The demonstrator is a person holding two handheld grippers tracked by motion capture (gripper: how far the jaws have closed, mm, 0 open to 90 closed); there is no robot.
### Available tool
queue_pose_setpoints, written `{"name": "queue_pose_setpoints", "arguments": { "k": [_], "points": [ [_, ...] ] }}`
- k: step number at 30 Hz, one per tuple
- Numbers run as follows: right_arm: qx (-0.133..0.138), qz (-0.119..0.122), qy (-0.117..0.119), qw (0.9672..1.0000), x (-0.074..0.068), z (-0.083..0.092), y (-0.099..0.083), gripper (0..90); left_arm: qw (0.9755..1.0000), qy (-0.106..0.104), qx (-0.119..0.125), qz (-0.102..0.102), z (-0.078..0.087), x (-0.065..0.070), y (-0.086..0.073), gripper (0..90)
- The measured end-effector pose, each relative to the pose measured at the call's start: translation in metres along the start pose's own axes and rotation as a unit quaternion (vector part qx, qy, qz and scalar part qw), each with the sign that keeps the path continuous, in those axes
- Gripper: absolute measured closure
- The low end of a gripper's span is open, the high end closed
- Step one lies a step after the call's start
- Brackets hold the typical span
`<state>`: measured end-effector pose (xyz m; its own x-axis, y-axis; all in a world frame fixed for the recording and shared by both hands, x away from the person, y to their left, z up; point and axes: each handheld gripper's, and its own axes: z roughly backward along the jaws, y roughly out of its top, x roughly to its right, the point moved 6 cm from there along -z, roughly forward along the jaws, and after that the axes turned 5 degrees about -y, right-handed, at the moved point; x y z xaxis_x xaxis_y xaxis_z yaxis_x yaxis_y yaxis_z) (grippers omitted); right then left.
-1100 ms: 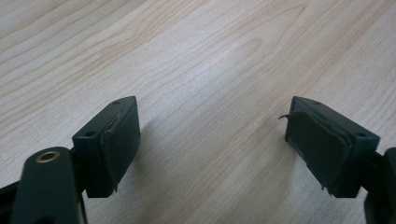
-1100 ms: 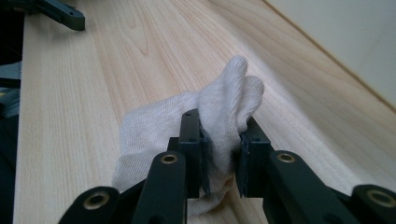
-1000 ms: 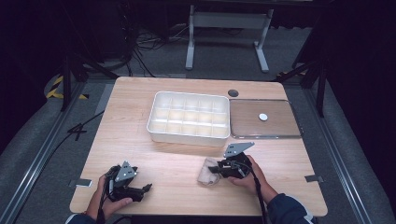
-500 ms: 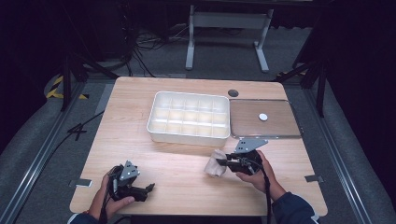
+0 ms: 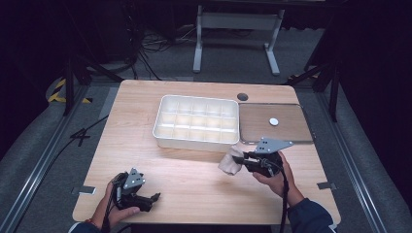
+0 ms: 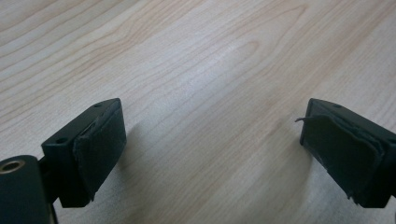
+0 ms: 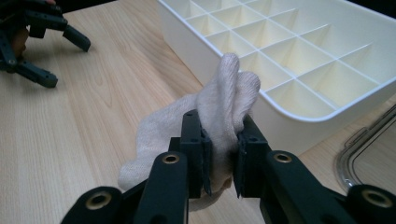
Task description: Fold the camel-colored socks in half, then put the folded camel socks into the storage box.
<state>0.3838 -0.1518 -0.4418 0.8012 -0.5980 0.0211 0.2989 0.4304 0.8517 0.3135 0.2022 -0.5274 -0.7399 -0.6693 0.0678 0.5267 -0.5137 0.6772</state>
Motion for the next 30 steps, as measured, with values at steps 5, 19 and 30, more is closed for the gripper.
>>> {"name": "queue_pose_setpoints", "arguments": {
  "k": [5,19,30],
  "points": [
    [0.016,-0.01,-0.008,0.9998,0.006,0.006,0.006,77.0,1.0,-0.006,-0.002,-0.006,0.003,0.002,-0.003,7.3],
    [0.023,-0.01,-0.033,0.9991,0.014,0.016,0.007,77.0,0.9999,-0.012,-0.002,-0.01,0.002,0.002,-0.002,6.5],
    [0.038,-0.03,-0.057,0.9972,0.035,0.026,0.01,76.7,0.9998,-0.014,-0.005,-0.013,0.001,0.001,-0.002,4.7]
  ]
}}
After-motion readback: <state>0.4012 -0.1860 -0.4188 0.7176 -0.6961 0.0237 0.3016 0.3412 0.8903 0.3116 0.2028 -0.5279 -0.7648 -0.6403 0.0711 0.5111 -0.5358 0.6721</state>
